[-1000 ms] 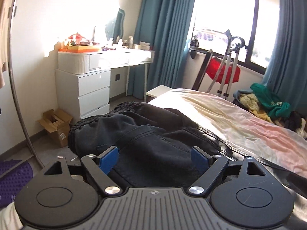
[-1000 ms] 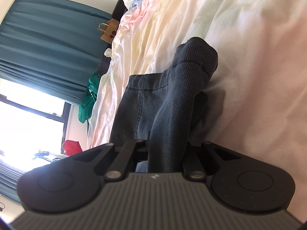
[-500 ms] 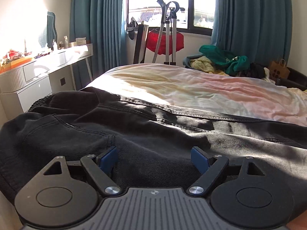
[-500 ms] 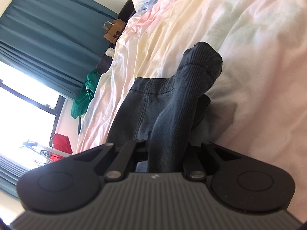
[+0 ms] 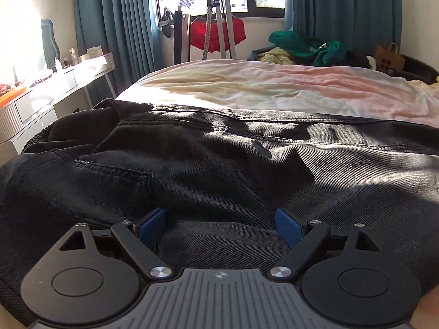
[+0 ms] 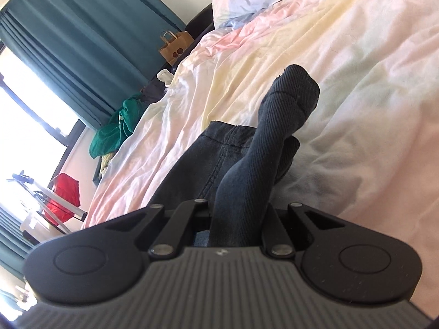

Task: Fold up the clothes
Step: 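Lay the waistband on the trousers and open the left gripper, then lower the held trouser leg onto the folded trousers with the right gripper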

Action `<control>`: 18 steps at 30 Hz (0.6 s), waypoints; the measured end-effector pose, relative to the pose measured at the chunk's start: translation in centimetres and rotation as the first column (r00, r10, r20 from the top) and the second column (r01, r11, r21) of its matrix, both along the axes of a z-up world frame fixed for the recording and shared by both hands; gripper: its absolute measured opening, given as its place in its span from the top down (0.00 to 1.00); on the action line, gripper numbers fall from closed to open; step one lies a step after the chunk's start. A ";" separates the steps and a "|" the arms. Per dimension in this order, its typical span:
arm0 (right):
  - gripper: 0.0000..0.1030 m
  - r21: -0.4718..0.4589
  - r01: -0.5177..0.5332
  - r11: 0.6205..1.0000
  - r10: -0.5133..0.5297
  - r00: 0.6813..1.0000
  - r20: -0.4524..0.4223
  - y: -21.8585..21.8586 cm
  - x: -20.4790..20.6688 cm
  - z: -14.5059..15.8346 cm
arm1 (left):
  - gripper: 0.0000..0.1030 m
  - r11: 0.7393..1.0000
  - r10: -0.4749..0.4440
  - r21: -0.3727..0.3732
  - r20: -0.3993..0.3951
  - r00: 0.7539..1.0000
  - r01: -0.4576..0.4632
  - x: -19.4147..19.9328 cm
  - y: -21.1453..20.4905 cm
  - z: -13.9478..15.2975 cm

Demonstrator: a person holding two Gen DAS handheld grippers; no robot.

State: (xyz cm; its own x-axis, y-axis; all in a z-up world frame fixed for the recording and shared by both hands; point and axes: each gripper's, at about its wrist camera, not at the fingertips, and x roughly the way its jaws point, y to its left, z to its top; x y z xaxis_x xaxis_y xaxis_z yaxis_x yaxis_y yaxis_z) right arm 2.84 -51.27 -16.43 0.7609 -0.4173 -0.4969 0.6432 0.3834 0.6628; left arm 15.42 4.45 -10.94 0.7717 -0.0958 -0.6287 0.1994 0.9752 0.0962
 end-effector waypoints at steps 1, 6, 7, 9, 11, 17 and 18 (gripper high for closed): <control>0.91 -0.017 -0.005 1.000 0.005 1.000 -0.009 0.1 0.1 0.3 | 0.14 1.000 -0.002 -0.003 -0.002 1.000 0.002 0.1 0.1 0.0; 0.91 -0.138 -0.021 0.990 0.016 0.999 -0.037 1.6 1.0 2.8 | 0.14 1.000 -0.019 0.008 0.008 1.000 0.019 0.0 0.3 0.3; 0.91 -0.169 -0.027 0.985 0.019 0.999 -0.049 2.0 1.3 3.5 | 0.14 1.000 -0.024 0.009 0.011 1.000 0.024 -0.1 0.3 0.4; 0.91 -0.217 -0.035 0.976 0.019 0.997 -0.076 2.9 1.8 4.7 | 0.14 0.999 -0.033 0.004 0.012 0.999 0.033 -0.1 0.5 0.6; 0.91 -0.252 -0.043 0.967 0.021 0.996 -0.091 3.5 2.2 5.7 | 0.14 0.999 -0.041 -0.003 0.013 0.999 0.041 0.0 0.7 0.9; 0.90 -0.423 -0.141 0.895 0.085 0.985 -0.147 6.4 3.6 9.6 | 0.14 1.000 -0.007 -0.023 0.016 1.000 0.008 0.0 1.7 2.3; 0.90 -0.439 -0.157 0.885 0.097 0.983 -0.155 6.9 4.0 10.3 | 0.14 0.999 0.012 -0.052 0.021 1.000 -0.011 -0.1 2.3 3.0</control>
